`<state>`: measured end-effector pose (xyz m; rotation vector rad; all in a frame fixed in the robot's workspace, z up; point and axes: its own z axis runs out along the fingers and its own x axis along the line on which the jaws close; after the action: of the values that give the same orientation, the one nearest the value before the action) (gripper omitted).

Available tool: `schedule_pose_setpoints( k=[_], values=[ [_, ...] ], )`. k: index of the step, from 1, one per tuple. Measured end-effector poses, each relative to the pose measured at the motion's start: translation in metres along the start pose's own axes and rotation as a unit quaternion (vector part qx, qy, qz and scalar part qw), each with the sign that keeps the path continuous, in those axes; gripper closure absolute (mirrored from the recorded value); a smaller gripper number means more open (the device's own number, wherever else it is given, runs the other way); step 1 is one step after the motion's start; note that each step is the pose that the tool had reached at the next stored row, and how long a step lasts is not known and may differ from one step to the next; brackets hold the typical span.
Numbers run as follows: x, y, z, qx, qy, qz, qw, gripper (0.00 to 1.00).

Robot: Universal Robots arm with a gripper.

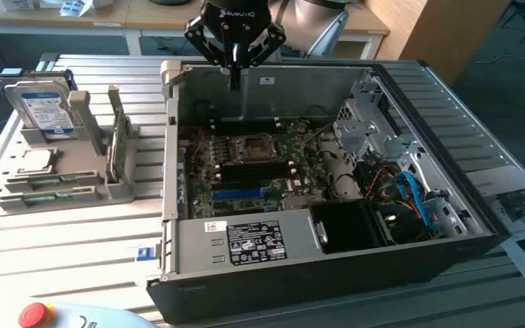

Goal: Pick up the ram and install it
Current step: 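Reach for the ram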

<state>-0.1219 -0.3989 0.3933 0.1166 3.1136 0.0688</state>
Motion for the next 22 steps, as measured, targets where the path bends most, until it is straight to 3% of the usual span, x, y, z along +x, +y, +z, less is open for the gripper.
schedule_pose_setpoints(
  k=[10,22],
  values=[
    [0.001,0.0000,0.0000,0.0000,0.0000,0.000,1.0000,0.90],
    [0.011,0.0009,-0.0001,0.0000,0.0000,0.000,1.0000,0.90]
  ],
)
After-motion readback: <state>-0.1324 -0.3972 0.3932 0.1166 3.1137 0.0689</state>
